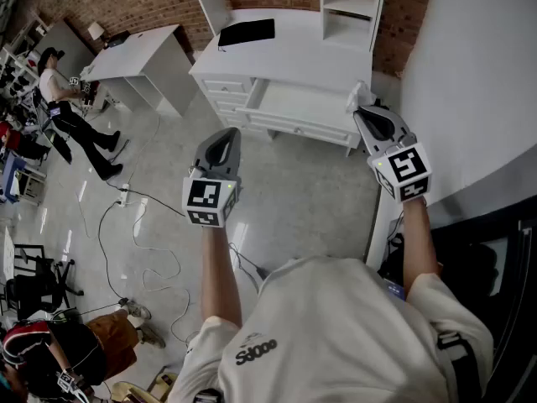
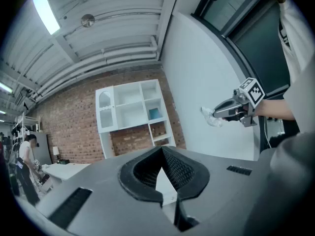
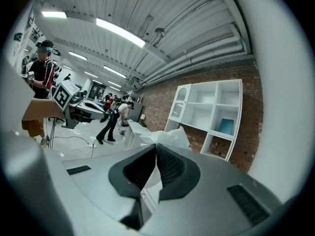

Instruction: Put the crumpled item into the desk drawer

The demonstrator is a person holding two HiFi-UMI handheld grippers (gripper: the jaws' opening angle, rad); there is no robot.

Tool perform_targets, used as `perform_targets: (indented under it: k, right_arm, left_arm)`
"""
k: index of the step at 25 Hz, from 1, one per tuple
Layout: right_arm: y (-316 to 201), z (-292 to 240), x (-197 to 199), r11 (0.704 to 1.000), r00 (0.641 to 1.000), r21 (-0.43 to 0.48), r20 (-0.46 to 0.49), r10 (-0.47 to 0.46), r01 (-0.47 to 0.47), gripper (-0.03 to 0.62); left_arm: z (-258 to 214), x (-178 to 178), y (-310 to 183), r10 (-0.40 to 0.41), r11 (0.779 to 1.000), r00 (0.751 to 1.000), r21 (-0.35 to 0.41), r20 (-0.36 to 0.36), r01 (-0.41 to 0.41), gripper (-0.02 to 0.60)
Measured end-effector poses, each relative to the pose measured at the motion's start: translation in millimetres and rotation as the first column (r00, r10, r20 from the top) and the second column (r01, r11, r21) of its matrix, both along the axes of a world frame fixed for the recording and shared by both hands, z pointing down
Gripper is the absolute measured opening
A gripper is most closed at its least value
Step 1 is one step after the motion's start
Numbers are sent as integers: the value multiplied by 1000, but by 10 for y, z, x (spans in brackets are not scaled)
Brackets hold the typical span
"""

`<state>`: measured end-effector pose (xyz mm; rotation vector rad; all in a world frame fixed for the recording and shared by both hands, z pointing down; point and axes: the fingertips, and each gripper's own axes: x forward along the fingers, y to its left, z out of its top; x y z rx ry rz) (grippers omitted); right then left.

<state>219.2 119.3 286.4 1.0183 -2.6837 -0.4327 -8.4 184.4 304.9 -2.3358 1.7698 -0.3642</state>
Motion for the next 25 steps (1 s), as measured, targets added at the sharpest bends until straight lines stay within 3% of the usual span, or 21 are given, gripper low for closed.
perform_targets:
  k: [13,25]
  right_arm:
    - [104,3,-236,1000,1000,-14,14,-7,8,11]
    - [287,253,-657,998,1000,-60,-19,13,-14,11]
  left_arm:
    - [83,-191,69,10,1000,1000,-9,14,-10,17]
    - [365,-692,244,0,999,1000,-53,4,0,18]
